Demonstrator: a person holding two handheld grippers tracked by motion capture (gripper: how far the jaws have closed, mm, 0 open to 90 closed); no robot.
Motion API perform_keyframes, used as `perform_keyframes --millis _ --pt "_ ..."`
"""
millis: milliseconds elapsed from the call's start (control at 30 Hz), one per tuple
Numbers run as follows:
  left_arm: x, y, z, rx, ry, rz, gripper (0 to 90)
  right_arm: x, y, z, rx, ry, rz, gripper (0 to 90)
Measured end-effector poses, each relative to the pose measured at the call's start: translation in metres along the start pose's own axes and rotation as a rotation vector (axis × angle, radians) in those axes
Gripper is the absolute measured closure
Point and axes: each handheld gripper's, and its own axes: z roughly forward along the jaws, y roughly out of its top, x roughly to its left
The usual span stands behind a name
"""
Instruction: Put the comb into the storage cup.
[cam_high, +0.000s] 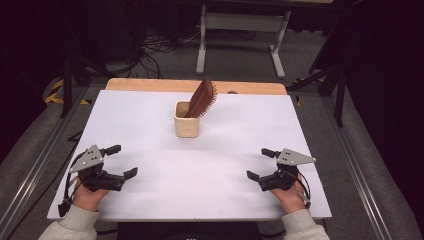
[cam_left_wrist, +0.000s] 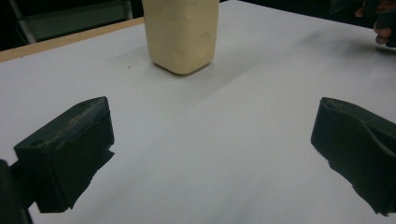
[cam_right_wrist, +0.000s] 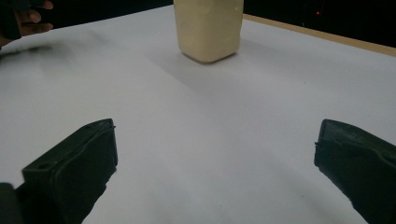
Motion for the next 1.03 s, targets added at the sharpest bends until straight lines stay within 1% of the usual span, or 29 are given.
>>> perform_keyframes --millis 33,100,200,233,267,300,367,433,467,533,600,667,700,767,833,867,1033 --pt "0.0 -0.001 0.001 0.003 -0.005 -0.01 0.4 0.0 -0.001 0.0 0.006 -0.004 0.001 0.3" --pt "0.001 -0.004 0.003 0.006 -0.006 -0.013 0.4 0.0 -0.003 0.001 0.022 -0.01 0.001 0.4" --pt "0.002 -0.007 0.004 0.003 -0.011 -0.03 0.4 -0.001 -0.007 0.003 0.053 0.0 0.011 0.5" --pt "0.002 -0.008 0.004 0.004 -0.01 -0.027 0.4 -0.001 -0.008 0.004 0.056 0.004 0.014 0.6" --pt "0.002 -0.009 0.005 0.0 -0.009 -0.023 0.4 -0.001 -0.008 0.004 0.058 0.003 0.007 0.6" --pt "0.002 -0.01 0.005 -0.006 -0.011 -0.027 0.4 0.0 -0.007 0.004 0.05 -0.004 -0.004 0.6" --pt "0.003 -0.012 0.007 -0.011 -0.015 -0.038 0.4 0.001 -0.007 0.004 0.042 0.001 -0.009 0.6" --pt "0.004 -0.012 0.006 -0.01 -0.011 -0.039 0.4 0.003 -0.007 0.004 0.048 -0.006 -0.017 0.6" --pt "0.004 -0.012 0.006 -0.016 -0.009 -0.049 0.4 0.003 -0.007 0.004 0.049 -0.008 -0.021 0.6" --pt "0.004 -0.012 0.006 -0.023 -0.012 -0.05 0.4 0.004 -0.007 0.004 0.049 -0.013 -0.024 0.5" --pt "0.003 -0.012 0.005 -0.036 -0.01 -0.05 0.1 0.003 -0.008 0.003 0.042 -0.016 -0.02 0.3" --pt "0.003 -0.012 0.004 -0.049 0.005 -0.042 0.0 0.002 -0.008 0.002 0.033 -0.02 -0.013 0.3" --pt "0.003 -0.012 0.005 -0.051 0.0 -0.042 0.0 0.002 -0.008 0.002 0.028 -0.02 -0.006 0.3" --pt "0.003 -0.012 0.005 -0.038 0.008 -0.043 0.0 0.001 -0.008 0.001 0.021 -0.024 -0.005 0.3" --pt "0.003 -0.012 0.005 -0.032 0.004 -0.049 0.0 0.001 -0.008 0.0 0.017 -0.026 -0.006 0.2" --pt "0.003 -0.012 0.005 -0.03 0.009 -0.056 0.0 0.001 -0.008 0.0 0.016 -0.028 -0.007 0.3" --pt "0.004 -0.012 0.005 -0.032 0.024 -0.063 0.0 0.001 -0.008 -0.001 0.006 -0.035 -0.005 0.3"
